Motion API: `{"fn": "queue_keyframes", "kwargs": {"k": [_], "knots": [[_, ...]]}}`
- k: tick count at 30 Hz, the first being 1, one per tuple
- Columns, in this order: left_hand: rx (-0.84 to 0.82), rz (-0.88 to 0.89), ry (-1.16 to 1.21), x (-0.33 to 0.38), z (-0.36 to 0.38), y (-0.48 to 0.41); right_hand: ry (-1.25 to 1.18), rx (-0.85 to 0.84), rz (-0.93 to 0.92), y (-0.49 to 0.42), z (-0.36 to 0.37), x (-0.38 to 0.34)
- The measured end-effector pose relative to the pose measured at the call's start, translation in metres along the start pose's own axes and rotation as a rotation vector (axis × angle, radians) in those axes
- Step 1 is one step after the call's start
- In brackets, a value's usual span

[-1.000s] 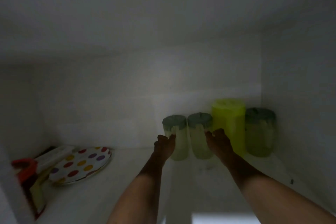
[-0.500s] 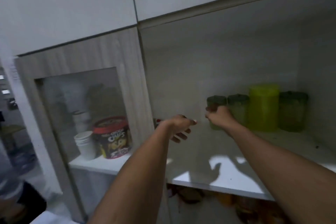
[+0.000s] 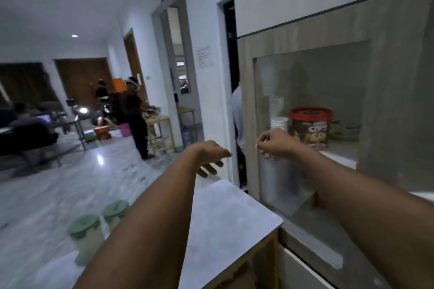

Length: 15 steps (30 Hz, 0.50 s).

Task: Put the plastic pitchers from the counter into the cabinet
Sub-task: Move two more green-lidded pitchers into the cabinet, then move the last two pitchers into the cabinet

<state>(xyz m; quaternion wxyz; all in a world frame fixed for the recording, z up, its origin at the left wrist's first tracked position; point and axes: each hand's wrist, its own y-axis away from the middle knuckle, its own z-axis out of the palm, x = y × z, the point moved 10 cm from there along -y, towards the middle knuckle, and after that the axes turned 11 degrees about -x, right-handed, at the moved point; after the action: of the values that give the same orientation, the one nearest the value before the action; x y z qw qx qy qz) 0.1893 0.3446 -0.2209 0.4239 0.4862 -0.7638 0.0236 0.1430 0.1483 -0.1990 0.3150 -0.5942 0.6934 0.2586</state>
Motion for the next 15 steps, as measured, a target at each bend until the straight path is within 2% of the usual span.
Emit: {"fn": "queue_keyframes", "kwargs": {"k": [8, 12, 15], "knots": [[0.391, -0.267, 0.122, -0.261, -0.131, 0.053, 0.024, -0.385, -0.154, -0.11, 0.257, -0.118], [0.574, -0.442, 0.223, -0.391, -0.164, 0.067, 0.0, -0.545, -0.159, -0.164, 0.397, -0.135], [0.624, -0.603, 0.332, -0.482, -0.169, 0.058, 0.005, -0.65, -0.101, -0.204, 0.495, -0.125]]}}
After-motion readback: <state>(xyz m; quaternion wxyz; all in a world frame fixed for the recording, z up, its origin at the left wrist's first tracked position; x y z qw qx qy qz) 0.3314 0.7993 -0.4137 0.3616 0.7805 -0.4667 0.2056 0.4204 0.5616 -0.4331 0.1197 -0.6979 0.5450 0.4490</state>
